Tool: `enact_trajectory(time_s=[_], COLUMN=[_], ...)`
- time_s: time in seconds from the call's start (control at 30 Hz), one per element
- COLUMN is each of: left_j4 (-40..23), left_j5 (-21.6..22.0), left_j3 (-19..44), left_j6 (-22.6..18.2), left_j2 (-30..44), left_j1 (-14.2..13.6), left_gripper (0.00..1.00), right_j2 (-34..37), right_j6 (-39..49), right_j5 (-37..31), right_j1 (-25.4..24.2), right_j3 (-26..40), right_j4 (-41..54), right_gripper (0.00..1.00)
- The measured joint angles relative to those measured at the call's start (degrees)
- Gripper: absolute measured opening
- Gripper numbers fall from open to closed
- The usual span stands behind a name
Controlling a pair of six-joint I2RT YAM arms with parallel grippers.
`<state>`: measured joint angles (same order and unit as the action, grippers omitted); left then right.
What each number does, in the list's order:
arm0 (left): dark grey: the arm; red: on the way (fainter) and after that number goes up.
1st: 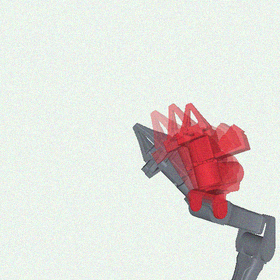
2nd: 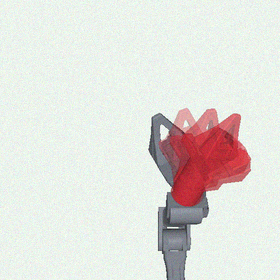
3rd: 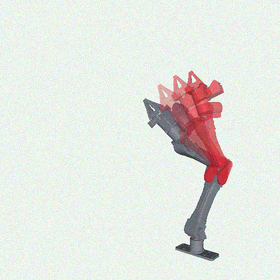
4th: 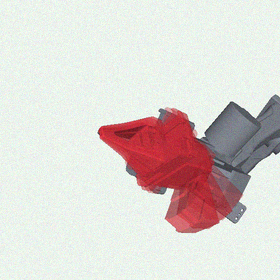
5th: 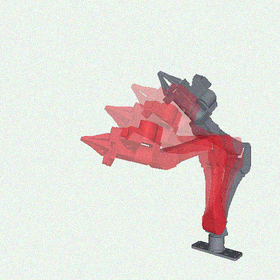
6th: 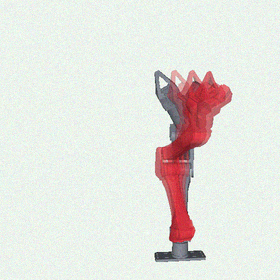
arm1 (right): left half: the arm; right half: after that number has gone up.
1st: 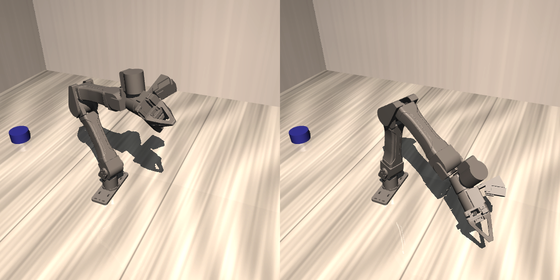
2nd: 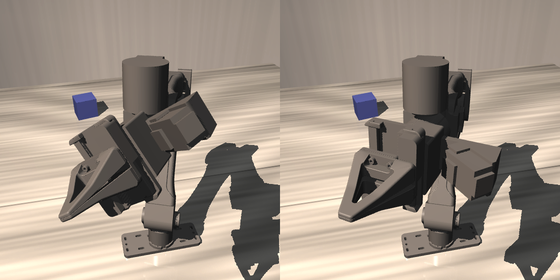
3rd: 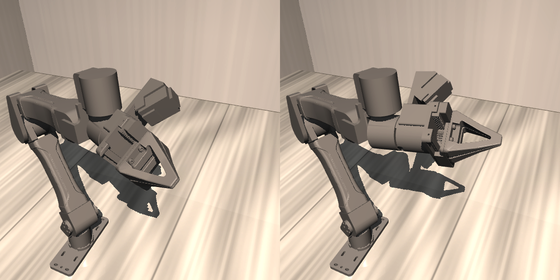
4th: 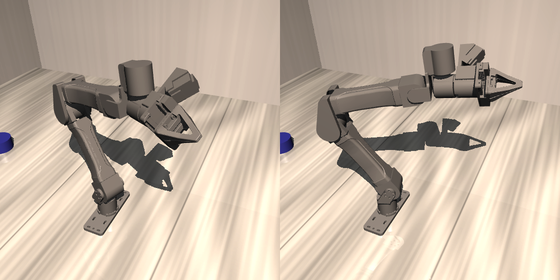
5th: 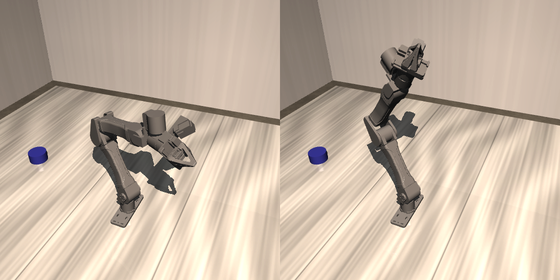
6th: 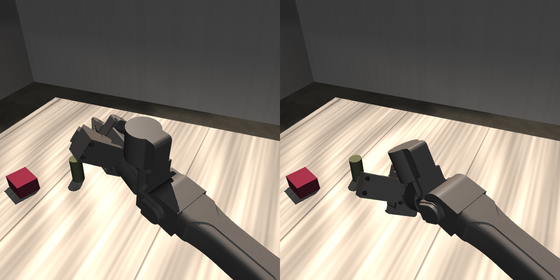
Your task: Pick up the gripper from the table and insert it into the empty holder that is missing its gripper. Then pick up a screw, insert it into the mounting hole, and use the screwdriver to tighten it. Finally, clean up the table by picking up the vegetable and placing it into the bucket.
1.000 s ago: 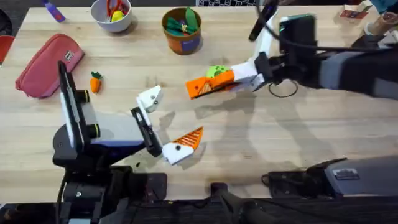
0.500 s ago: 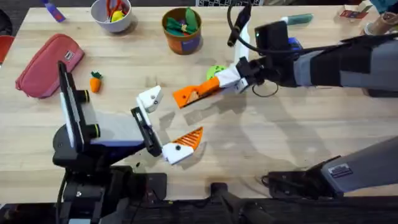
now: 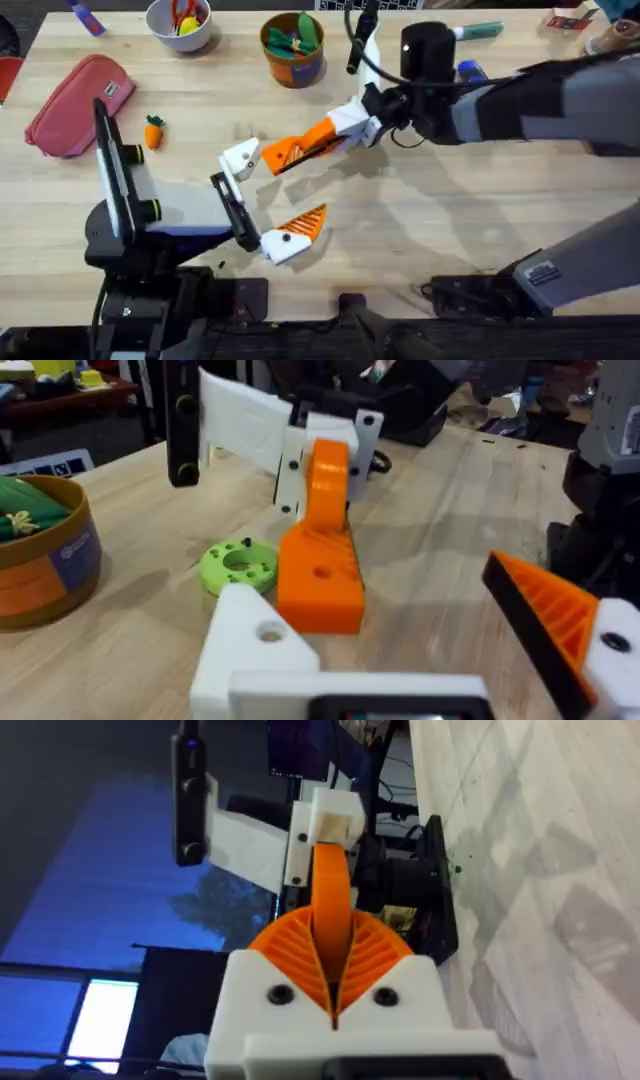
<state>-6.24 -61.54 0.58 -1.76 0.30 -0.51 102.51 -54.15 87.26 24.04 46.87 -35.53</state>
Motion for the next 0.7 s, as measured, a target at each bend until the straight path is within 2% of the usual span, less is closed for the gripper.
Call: enact_trajectory(time_s=[0.27, 0.47, 0.7], left_j4=[0.02, 0.0, 0.0], left_j5=[0.0, 0.0, 0.0], left_j3=[0.0, 0.0, 0.0], left_j6=[-0.02, -0.02, -0.02], left_j2=[0.0, 0.0, 0.0], left_j1=[0.0, 0.0, 0.0], left_gripper=[0.999, 0.999, 0.999], right_j2=[4.4, 4.49, 4.49], right_j6=[-11.08, -16.21, -17.24], right_j5=[0.0, 0.0, 0.0], right_j1=[1.41, 1.41, 1.92], right_j3=[0.0, 0.0, 0.0], right_j4=[-16.66, -18.05, -18.52], right_gripper=[0.009, 0.009, 0.009])
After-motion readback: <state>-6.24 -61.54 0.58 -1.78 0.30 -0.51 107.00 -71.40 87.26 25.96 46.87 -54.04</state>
